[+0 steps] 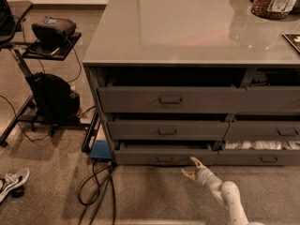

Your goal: Close bottom drawer

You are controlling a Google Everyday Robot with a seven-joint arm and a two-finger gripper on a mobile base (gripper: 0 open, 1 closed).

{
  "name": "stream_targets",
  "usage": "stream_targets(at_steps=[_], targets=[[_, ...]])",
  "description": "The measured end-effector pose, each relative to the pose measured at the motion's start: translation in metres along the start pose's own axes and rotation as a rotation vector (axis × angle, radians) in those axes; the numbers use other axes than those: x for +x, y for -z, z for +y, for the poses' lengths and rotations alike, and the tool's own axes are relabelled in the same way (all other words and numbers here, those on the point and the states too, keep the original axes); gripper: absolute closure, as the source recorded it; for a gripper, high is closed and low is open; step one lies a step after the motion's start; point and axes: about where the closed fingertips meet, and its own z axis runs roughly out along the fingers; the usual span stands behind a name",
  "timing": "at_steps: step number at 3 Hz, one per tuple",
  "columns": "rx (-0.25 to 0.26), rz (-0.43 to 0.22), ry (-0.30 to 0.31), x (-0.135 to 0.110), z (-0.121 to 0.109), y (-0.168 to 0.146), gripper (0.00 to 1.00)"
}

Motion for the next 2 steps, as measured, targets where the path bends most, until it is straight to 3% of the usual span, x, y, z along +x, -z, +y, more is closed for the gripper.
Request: stream_targets(at_steps=[1, 2], targets=[[0.000, 0.000, 0.000, 0.0000, 0.0000, 0.0000, 0.00], [0.000, 0.000, 0.000, 0.0000, 0.0000, 0.0000, 0.00]])
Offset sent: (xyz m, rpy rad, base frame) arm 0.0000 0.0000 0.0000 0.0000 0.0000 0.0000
